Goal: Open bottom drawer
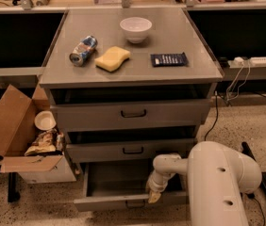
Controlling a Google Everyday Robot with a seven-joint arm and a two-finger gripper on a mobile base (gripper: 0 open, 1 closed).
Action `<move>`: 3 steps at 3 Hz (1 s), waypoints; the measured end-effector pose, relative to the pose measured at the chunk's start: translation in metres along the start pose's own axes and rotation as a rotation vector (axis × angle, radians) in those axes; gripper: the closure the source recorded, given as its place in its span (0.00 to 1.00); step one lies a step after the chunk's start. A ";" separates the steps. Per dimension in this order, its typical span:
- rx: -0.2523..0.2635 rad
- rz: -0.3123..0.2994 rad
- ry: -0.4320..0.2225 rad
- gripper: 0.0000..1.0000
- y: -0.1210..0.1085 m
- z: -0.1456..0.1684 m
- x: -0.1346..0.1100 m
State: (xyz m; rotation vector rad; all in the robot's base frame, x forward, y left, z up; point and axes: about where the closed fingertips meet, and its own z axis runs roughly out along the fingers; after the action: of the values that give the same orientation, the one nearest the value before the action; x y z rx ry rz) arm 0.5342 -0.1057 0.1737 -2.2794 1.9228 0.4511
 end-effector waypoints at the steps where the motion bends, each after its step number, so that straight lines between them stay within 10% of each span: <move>1: 0.000 0.000 0.000 0.36 0.000 0.000 0.000; 3: 0.000 0.000 0.000 0.00 0.000 0.000 0.000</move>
Offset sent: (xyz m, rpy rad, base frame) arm 0.0000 0.0000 0.0000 0.0000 0.0000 0.0000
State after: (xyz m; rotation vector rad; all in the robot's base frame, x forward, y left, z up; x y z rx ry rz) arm 0.5341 -0.1057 0.1737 -2.2795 1.9228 0.4512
